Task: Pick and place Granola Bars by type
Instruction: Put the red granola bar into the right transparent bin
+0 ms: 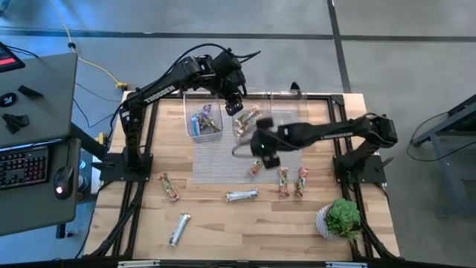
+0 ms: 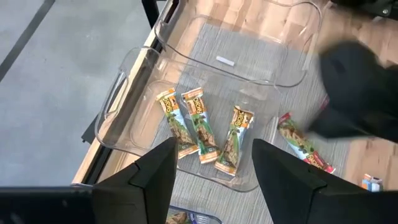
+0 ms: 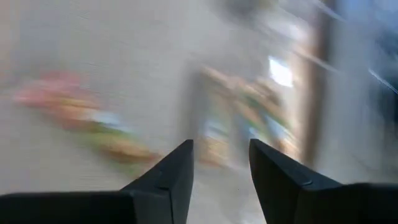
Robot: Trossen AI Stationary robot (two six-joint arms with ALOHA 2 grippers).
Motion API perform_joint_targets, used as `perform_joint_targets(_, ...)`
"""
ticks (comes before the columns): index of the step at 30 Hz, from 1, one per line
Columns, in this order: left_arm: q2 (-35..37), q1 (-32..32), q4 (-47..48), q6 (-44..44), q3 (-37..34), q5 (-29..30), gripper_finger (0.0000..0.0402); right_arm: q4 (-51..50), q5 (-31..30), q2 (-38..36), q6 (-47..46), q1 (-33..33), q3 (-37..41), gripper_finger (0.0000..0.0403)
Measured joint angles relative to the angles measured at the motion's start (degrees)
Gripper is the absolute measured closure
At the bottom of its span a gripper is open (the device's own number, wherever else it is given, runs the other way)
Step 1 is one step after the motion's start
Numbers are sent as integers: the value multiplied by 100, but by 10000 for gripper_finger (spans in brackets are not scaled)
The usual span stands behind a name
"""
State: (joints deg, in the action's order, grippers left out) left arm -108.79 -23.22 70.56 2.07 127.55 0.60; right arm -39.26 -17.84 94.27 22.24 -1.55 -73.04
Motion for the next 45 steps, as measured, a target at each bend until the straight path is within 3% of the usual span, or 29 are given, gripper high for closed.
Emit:
perform_joint_targets(3, 0, 0, -6, -20, 0, 0, 199, 74, 1153, -40, 182, 244, 152, 265)
perform_joint_targets(5, 0, 0, -4, -46, 0, -6, 199, 258, 1537, -32, 326, 341, 337, 265)
perform_joint_targets(17, 0, 0, -11, -85, 0, -271, 199, 2806, 2110, -8, 843, -21, 1931, 265)
perform_joint_targets(23, 0, 0, -20, -85, 0, -269, 199, 3495, 2576, -8, 727, -268, 2441, 266)
perform_joint_targets(36, 0, 0, -57, -91, 0, -262, 199, 4420, 2461, -10, 760, -344, 3041, 265)
perform_joint_targets(42, 0, 0, -54, -98, 0, -260, 199, 4889, 1729, -27, 738, -342, 3041, 265)
perform_joint_targets(45, 0, 0, -48, -98, 0, -260, 199, 4952, 1684, -30, 738, -326, 3042, 265)
